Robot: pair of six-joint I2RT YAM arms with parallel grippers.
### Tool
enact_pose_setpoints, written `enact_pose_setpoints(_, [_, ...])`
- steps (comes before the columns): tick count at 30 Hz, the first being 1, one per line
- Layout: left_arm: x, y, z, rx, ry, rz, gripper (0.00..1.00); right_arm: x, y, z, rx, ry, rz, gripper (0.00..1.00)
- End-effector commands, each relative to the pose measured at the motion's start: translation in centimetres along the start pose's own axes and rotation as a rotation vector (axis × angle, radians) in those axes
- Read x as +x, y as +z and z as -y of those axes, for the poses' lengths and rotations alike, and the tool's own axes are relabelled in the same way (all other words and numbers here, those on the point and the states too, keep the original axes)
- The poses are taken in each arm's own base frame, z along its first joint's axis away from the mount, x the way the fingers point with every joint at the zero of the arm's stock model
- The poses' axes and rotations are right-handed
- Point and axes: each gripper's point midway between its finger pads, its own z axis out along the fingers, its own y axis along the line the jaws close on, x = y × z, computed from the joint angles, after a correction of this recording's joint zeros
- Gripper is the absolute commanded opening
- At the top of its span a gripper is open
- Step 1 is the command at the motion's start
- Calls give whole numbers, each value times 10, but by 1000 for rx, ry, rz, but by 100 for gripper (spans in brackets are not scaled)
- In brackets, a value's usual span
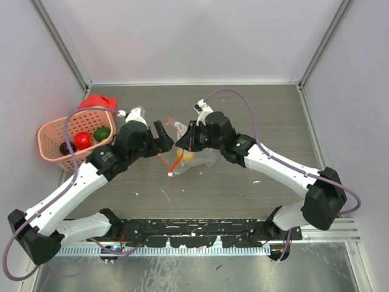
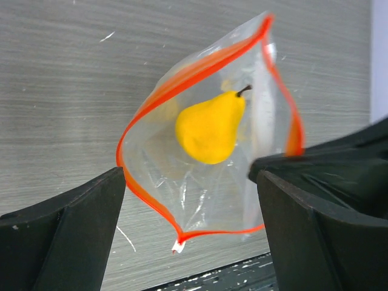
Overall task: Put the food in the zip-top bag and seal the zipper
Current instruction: Adjust the zipper food storage bag at the center of the board.
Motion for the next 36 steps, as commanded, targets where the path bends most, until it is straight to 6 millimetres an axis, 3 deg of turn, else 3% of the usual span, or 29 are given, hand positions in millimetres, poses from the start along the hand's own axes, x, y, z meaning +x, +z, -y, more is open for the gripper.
enact_pose_setpoints(1, [-25, -30, 14, 69, 11, 68, 90, -14, -11, -19, -63, -9, 50, 0])
enact_pose_setpoints(8, [-13, -13, -5, 6, 25, 15, 88, -17, -13, -21, -65, -16, 51, 0])
enact_pose_setpoints(19, [-1, 28, -29, -74, 30, -27, 73, -17, -14, -22, -65, -25, 46, 0])
enact_pose_setpoints(21, [0, 33, -29, -68, 27, -32, 66, -17, -14, -21, -57, -30, 42, 0])
enact_pose_setpoints(25, [-2, 36, -17, -17, 30, -41, 41, -19, -16, -15, -20, -53, 43, 0])
enact_pose_setpoints(30, [-24, 23, -5, 11, 81, 5, 2, -29, -27, 0, 96, -111, 58, 0])
enact_pose_setpoints(36, [-51, 1, 18, 75, 118, 48, 0, -54, -48, 8, 226, -210, 90, 0])
